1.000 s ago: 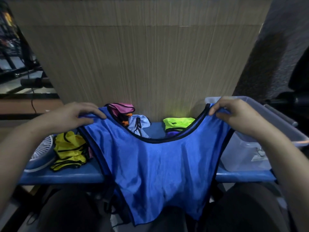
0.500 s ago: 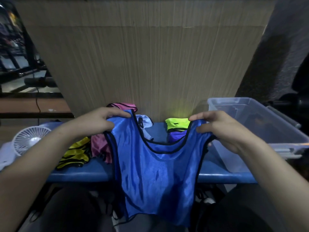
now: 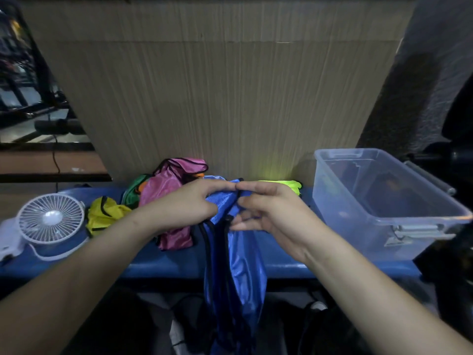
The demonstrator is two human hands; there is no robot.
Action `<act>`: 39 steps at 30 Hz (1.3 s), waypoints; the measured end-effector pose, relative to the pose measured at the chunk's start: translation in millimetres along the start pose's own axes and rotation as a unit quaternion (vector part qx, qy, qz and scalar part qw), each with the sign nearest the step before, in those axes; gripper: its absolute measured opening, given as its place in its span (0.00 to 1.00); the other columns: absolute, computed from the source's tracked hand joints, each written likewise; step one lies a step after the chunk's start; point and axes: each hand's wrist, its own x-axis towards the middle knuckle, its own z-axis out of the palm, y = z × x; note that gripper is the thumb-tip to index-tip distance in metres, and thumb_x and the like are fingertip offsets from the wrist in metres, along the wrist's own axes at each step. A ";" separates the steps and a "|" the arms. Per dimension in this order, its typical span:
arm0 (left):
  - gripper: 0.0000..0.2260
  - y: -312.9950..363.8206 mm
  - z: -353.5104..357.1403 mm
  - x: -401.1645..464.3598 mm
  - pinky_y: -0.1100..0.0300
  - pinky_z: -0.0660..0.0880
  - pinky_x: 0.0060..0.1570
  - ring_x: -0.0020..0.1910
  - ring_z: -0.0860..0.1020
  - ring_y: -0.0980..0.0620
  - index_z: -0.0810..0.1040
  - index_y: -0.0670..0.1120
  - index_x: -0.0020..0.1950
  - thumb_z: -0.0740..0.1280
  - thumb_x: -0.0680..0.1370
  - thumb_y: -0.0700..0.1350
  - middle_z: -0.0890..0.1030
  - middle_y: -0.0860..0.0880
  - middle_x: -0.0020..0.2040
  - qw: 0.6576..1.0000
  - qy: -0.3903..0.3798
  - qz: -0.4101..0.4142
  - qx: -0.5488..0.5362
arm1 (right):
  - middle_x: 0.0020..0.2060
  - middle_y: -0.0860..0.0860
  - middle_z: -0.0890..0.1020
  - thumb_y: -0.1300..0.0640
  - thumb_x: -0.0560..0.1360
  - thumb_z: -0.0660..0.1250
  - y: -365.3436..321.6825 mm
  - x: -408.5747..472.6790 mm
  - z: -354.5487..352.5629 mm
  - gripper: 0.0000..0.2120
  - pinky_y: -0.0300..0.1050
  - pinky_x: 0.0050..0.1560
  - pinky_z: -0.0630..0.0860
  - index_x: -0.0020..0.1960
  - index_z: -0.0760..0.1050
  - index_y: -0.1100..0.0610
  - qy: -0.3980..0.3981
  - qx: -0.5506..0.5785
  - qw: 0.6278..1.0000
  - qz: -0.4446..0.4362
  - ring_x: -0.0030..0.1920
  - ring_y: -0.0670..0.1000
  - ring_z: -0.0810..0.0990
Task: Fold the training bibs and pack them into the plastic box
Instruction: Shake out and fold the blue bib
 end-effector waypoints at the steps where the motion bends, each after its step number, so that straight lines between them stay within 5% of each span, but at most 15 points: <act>1: 0.33 -0.5 -0.2 0.1 0.63 0.70 0.65 0.65 0.73 0.59 0.72 0.66 0.65 0.60 0.71 0.31 0.77 0.54 0.66 1.000 -0.002 -0.003 0.010 | 0.38 0.59 0.77 0.73 0.78 0.59 1.4 0.8 1.2 0.17 0.59 0.50 0.84 0.66 0.73 0.67 0.001 0.008 1.000 -0.002 0.37 0.58 0.83; 3: 0.33 0.3 -1.4 -0.3 0.76 0.66 0.61 0.64 0.70 0.68 0.72 0.57 0.71 0.60 0.72 0.29 0.74 0.60 0.65 1.000 -0.011 -0.007 0.020 | 0.38 0.57 0.75 0.76 0.77 0.55 4.1 0.4 2.7 0.20 0.55 0.49 0.84 0.66 0.73 0.66 0.005 0.015 1.000 -0.011 0.41 0.60 0.86; 8: 0.23 3.4 -3.0 -5.7 0.71 0.71 0.52 0.60 0.77 0.62 0.79 0.58 0.59 0.61 0.79 0.30 0.81 0.62 0.56 0.993 0.001 -0.010 -0.119 | 0.40 0.56 0.73 0.74 0.77 0.62 10.5 0.1 8.2 0.15 0.48 0.43 0.85 0.58 0.78 0.60 0.049 -0.041 0.995 -0.077 0.39 0.60 0.87; 10: 0.11 5.3 -2.4 -8.6 0.77 0.68 0.53 0.60 0.76 0.66 0.79 0.60 0.60 0.64 0.83 0.45 0.81 0.62 0.54 0.991 -0.006 0.017 -0.131 | 0.37 0.55 0.75 0.71 0.77 0.66 12.6 3.2 7.5 0.11 0.48 0.40 0.85 0.57 0.79 0.61 0.070 -0.062 0.991 -0.096 0.37 0.59 0.86; 12: 0.14 6.4 -1.6 -9.8 0.76 0.67 0.58 0.63 0.74 0.68 0.76 0.63 0.62 0.70 0.77 0.57 0.81 0.65 0.58 0.994 -0.024 0.026 -0.101 | 0.36 0.56 0.77 0.69 0.76 0.69 14.0 7.0 6.2 0.09 0.47 0.36 0.84 0.55 0.80 0.61 0.097 -0.090 0.985 -0.109 0.35 0.58 0.86; 17: 0.22 1.1 9.5 -4.3 0.71 0.66 0.64 0.64 0.74 0.68 0.79 0.60 0.63 0.78 0.72 0.46 0.81 0.65 0.60 0.997 -0.016 0.059 -0.041 | 0.31 0.53 0.77 0.65 0.72 0.75 22.8 14.6 3.6 0.09 0.52 0.32 0.82 0.47 0.76 0.61 0.142 -0.141 0.969 -0.142 0.28 0.57 0.83; 20: 0.20 -6.6 15.5 -2.6 0.68 0.69 0.66 0.62 0.77 0.65 0.80 0.56 0.61 0.73 0.75 0.35 0.83 0.61 0.58 0.996 0.001 0.079 -0.046 | 0.29 0.55 0.77 0.63 0.72 0.77 27.0 15.0 3.9 0.12 0.51 0.27 0.78 0.45 0.73 0.58 0.145 -0.167 0.962 -0.158 0.25 0.58 0.80; 23: 0.31 -8.9 20.1 -2.3 0.73 0.66 0.65 0.65 0.74 0.69 0.77 0.63 0.60 0.64 0.73 0.27 0.79 0.69 0.60 0.996 0.021 0.066 -0.055 | 0.29 0.53 0.75 0.59 0.71 0.78 29.5 19.5 -1.2 0.15 0.47 0.27 0.73 0.45 0.71 0.55 0.144 -0.199 0.954 -0.169 0.23 0.57 0.78; 27: 0.32 -15.2 17.7 -2.3 0.74 0.66 0.65 0.63 0.73 0.72 0.78 0.63 0.59 0.61 0.73 0.26 0.78 0.75 0.56 0.997 0.022 0.045 -0.066 | 0.35 0.42 0.70 0.49 0.67 0.80 37.1 25.7 -22.5 0.22 0.39 0.38 0.66 0.54 0.73 0.47 0.100 -0.387 0.889 -0.225 0.36 0.43 0.70; 31: 0.31 -19.7 10.8 -3.0 0.63 0.65 0.72 0.70 0.71 0.65 0.78 0.53 0.69 0.60 0.73 0.27 0.77 0.62 0.68 0.994 -0.057 0.055 -0.073 | 0.53 0.48 0.74 0.55 0.67 0.81 41.5 35.3 -41.2 0.20 0.37 0.58 0.68 0.52 0.74 0.49 -0.035 -0.404 0.888 -0.219 0.56 0.46 0.74; 35: 0.31 -21.7 11.5 -4.8 0.66 0.63 0.72 0.71 0.69 0.64 0.75 0.52 0.71 0.60 0.74 0.25 0.75 0.62 0.70 0.987 -0.118 0.074 -0.075 | 0.36 0.52 0.76 0.60 0.70 0.79 36.9 36.0 -48.6 0.15 0.43 0.39 0.68 0.45 0.71 0.57 -0.079 -0.329 0.928 -0.154 0.37 0.49 0.72; 39: 0.31 -25.5 5.2 -7.5 0.65 0.66 0.70 0.71 0.72 0.61 0.75 0.53 0.71 0.61 0.75 0.25 0.76 0.60 0.70 0.986 -0.133 0.085 -0.051 | 0.29 0.46 0.71 0.58 0.71 0.78 39.0 33.5 -50.2 0.15 0.43 0.33 0.63 0.42 0.71 0.55 -0.084 -0.329 0.929 -0.144 0.32 0.47 0.67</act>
